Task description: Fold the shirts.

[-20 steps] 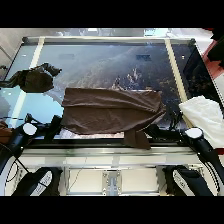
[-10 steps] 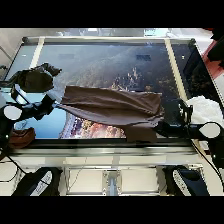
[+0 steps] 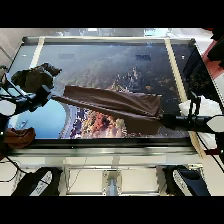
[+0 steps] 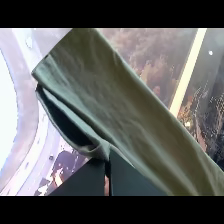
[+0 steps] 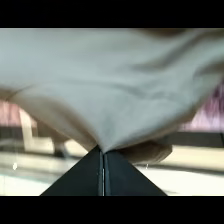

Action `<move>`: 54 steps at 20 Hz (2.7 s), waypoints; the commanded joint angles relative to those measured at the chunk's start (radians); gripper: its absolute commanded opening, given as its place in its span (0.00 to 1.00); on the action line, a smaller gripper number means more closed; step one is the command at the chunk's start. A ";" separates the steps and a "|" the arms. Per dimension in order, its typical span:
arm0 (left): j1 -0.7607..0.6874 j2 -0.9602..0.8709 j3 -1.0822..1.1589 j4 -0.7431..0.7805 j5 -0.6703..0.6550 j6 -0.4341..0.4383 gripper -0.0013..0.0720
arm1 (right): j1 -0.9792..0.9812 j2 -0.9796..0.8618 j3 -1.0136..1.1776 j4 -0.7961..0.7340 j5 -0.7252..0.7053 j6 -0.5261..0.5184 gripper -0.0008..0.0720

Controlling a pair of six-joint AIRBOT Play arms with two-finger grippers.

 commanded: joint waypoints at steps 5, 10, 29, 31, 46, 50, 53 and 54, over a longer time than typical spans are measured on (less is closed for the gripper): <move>-0.001 -0.254 0.232 0.039 0.051 0.086 0.03 | 0.001 -0.367 0.248 0.003 -0.257 -0.111 0.04; -0.048 -0.489 0.384 0.041 0.067 0.134 0.03 | 0.002 -0.645 0.375 0.058 -0.363 -0.164 0.04; -0.118 -0.695 0.491 0.037 0.357 0.097 0.96 | -0.011 -0.901 0.480 0.106 -0.290 -0.243 0.19; -0.118 -0.667 0.554 0.037 0.357 0.101 0.92 | -0.039 -0.837 0.550 0.082 -0.180 -0.273 0.53; -0.483 -0.609 0.658 0.033 0.166 0.772 0.92 | -0.358 -0.821 0.282 0.269 -0.088 -0.404 0.94; -0.493 -0.647 0.658 0.030 0.114 0.733 0.92 | -0.330 -0.909 0.278 0.428 -0.169 -0.485 0.94; -0.493 -0.648 0.658 0.030 0.113 0.727 0.92 | -0.292 -0.977 0.278 0.532 -0.214 -0.533 0.94; -0.493 -0.648 0.658 0.030 0.109 0.727 0.92 | -0.279 -1.002 0.278 0.568 -0.214 -0.554 0.94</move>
